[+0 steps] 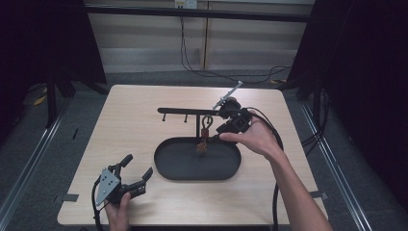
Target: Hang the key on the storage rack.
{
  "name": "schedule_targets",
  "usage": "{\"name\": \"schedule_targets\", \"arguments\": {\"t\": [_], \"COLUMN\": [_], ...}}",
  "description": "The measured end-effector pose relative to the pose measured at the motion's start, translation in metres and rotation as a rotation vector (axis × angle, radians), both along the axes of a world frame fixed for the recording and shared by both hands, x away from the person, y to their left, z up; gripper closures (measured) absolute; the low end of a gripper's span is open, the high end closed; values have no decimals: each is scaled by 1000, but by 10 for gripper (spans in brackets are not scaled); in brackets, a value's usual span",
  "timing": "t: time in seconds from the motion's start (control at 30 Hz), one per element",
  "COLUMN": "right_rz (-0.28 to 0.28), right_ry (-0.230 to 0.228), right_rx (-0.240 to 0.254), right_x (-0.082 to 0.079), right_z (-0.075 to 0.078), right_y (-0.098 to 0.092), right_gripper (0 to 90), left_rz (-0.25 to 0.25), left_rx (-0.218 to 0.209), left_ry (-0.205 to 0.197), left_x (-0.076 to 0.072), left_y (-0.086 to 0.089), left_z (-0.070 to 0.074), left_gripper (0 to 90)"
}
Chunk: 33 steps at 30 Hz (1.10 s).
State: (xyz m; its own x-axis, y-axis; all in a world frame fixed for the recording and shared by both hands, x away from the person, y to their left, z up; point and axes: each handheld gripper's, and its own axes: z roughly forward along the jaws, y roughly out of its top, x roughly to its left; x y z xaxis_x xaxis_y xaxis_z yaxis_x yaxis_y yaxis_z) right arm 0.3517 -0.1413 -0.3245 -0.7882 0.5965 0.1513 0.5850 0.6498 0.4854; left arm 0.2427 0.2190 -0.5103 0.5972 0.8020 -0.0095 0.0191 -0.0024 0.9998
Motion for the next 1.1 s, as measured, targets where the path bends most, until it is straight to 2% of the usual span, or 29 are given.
{"name": "schedule_targets", "arguments": {"t": [0.07, 0.2, 0.3, 0.47, 0.53, 0.6, 0.7, 0.8, 0.87, 1.1], "right_rz": [-11, -70, -112, -171, -180, -198, -227, -252, -262, -336], "right_ry": [-10, -42, -86, -134, -147, -177, -207, -259, -276, -403], "right_rx": [36, 105, 160, 186, 238, 239, 274, 258, 276, 355], "right_x": [-5, -18, -30, -44, -50, -56, -65, -75, -79, -98], "right_z": [-5, -15, -22, -41, -53, -66, -87, -103, -111, -145], "right_y": [-6, -21, -32, -44, -49, -52, -55, -56, -57, -68], "right_gripper": [454, 438, 435, 437, 428, 431, 418, 409, 403, 394], "left_rz": [0, 0, 5, 5, 5, 3, 2, 2, 3, 3], "left_rx": [1, -3, -6, -7, -7, -5, -3, -3, -4, -7], "left_ry": [0, 0, 0, -1, -1, 1, 1, 0, 0, -1], "left_x": [0, 0, 0, 0, 0, 0, 0, 0, 0, 0], "left_y": [0, 0, -1, -1, -1, -1, 0, 0, 0, -1], "left_z": [0, 0, 0, 0, 0, 0, 0, 0, 0, 0], "left_gripper": [159, 159, 160, 160, 159, 159, 160, 159, 159, 160]}}
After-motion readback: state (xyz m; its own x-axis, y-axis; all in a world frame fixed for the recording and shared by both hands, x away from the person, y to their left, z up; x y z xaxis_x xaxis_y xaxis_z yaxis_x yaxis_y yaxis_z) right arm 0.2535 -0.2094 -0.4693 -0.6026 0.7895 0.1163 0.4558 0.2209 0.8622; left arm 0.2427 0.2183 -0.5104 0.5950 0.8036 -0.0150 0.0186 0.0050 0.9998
